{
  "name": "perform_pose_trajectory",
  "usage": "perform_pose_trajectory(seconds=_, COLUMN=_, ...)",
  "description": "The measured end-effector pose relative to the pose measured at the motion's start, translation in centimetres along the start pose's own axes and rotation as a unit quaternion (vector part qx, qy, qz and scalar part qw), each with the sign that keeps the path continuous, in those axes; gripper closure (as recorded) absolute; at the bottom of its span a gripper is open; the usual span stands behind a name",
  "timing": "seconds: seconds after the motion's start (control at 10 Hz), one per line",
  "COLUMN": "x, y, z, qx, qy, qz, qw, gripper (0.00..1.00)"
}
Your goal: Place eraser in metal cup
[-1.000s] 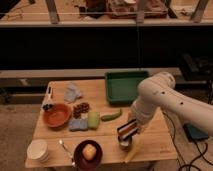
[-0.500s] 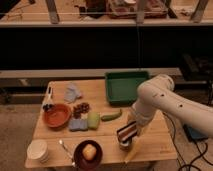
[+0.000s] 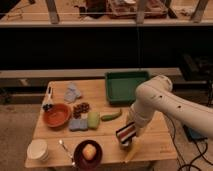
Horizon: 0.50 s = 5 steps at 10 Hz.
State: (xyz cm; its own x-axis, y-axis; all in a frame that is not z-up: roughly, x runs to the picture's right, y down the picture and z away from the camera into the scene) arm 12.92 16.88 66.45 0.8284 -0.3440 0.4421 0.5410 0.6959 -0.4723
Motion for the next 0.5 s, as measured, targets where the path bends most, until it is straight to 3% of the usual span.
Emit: perform_pose_trajectory(seconds=0.5, x=0.2, y=-0.3, z=1.4, qx=-0.002, qy=0.005, qz=0.003, qw=1.0000, gripper=1.00)
